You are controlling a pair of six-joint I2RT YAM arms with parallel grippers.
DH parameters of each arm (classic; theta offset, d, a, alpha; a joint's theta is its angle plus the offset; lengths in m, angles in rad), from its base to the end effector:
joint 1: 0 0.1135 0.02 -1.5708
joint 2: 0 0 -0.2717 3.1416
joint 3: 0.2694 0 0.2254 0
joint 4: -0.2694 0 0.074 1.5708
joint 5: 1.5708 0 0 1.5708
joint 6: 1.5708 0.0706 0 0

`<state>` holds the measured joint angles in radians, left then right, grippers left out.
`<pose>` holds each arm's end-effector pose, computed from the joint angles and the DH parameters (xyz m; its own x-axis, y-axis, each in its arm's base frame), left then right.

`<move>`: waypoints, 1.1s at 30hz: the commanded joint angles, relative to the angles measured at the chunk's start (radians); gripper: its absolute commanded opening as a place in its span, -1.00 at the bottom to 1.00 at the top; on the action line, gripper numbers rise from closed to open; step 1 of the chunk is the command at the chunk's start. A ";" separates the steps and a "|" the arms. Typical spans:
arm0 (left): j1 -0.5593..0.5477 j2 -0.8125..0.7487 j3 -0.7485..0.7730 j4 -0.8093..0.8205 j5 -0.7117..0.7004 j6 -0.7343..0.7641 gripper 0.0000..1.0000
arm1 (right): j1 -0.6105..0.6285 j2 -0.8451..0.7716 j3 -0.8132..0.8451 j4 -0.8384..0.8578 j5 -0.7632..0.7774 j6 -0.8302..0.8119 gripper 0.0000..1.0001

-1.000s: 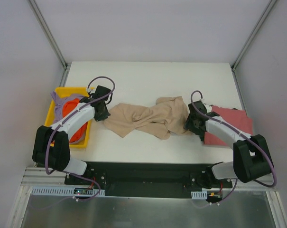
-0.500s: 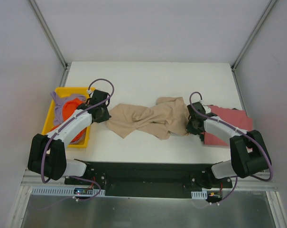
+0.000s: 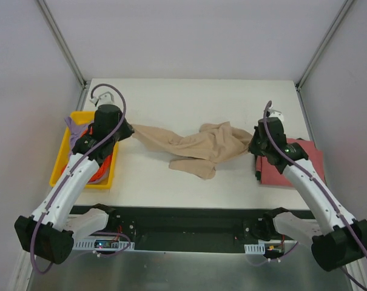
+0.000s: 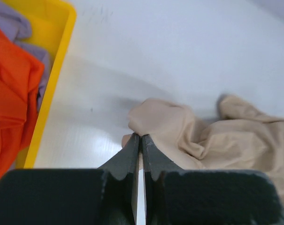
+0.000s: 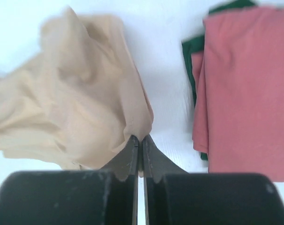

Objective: Fold and stack the t-shirts
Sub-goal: Flatten out the tshirt

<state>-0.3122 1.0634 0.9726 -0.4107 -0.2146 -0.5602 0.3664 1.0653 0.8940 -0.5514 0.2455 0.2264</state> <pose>0.2284 -0.0579 0.3223 -0.4526 -0.3994 -0.7972 -0.1394 0.9148 -0.3792 0.2112 0.0627 0.2791 -0.6416 -0.0130 -0.7670 -0.0342 0.9993 0.0117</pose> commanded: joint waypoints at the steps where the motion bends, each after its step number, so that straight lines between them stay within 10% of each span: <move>1: 0.012 -0.077 0.173 0.010 -0.055 0.017 -1.00 | -0.003 -0.097 0.156 -0.093 0.038 -0.113 -0.98; 33: 0.012 -0.140 1.176 0.003 0.245 0.177 -1.00 | -0.006 -0.228 1.217 -0.324 -0.301 -0.216 -0.98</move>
<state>-0.3122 0.8818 2.0613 -0.4576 -0.0578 -0.4034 0.3645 0.8192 2.0525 -0.8680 -0.0269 0.0238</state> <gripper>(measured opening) 0.007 0.028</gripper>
